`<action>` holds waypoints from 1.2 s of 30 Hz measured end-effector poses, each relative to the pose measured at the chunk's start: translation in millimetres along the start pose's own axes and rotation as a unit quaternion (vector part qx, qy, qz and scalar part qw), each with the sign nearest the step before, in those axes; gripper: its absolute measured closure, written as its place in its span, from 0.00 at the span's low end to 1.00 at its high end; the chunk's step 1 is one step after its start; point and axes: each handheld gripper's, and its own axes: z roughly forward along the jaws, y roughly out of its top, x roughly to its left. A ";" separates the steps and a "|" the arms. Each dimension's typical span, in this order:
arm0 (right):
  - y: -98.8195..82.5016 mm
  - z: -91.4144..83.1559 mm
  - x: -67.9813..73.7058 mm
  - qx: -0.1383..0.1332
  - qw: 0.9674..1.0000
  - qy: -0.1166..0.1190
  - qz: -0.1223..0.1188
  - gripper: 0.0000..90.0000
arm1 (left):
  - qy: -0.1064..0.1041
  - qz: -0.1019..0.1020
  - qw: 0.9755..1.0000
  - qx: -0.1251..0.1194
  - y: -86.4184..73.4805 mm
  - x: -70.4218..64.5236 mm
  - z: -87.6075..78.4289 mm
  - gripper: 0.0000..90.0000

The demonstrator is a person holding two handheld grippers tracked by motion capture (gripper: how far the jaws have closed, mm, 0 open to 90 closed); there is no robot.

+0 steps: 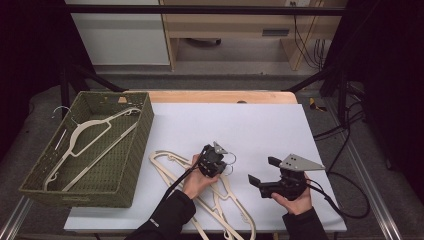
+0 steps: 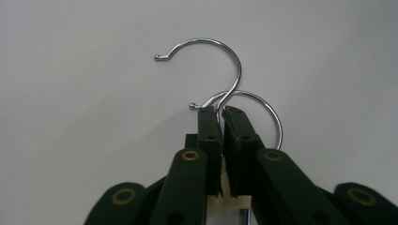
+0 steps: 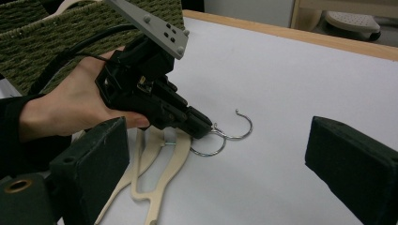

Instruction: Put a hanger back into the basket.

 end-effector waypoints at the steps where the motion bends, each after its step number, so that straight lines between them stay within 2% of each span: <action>1: -0.1 0.5 0.3 0.001 1.000 0.001 0.002 0.08 | -0.004 -0.006 1.000 -0.001 -0.2 0.5 0.1 0.98; 6: -1.7 4.7 0.8 0.009 1.000 0.004 0.001 0.08 | -0.004 -0.005 1.000 -0.003 -0.7 1.3 -0.7 0.98; 9: -3.2 8.8 1.9 0.014 1.000 0.009 0.003 0.09 | -0.013 -0.005 1.000 -0.003 -1.0 1.3 -2.6 0.99; 12: -5.7 15.8 4.0 0.019 1.000 0.014 0.009 0.10 | -0.008 0.004 1.000 -0.020 -1.7 -2.8 -9.8 0.99; 15: -7.9 21.4 5.6 0.025 0.999 0.021 0.014 0.12 | -0.008 0.003 0.999 -0.049 -1.6 -4.9 -25.3 0.99; 16: -8.7 23.5 6.4 0.026 0.999 0.026 0.016 0.13 | -0.007 0.008 0.998 -0.054 -1.6 -4.9 -30.3 0.99; 23: -12.6 43.3 13.1 0.045 0.997 0.058 0.031 0.18 | 0.000 0.020 0.995 -0.101 -6.3 -10.1 -57.3 0.99; 25: -13.1 46.8 14.4 0.049 0.997 0.061 0.028 0.19 | 0.000 0.021 0.994 -0.104 -6.9 -10.5 -59.4 0.99; 27: -14.1 58.5 19.0 0.059 0.995 0.076 0.035 0.23 | -0.001 0.024 0.994 -0.111 -8.6 -11.5 -63.2 0.99; 31: -14.8 73.3 24.4 0.074 0.993 0.084 0.042 0.29 | -0.003 0.025 0.993 -0.118 -10.1 -11.5 -66.8 0.99; 36: -13.8 83.0 28.5 0.080 0.991 0.097 0.047 0.37 | -0.005 0.026 0.992 -0.122 -10.8 -12.3 -70.2 0.99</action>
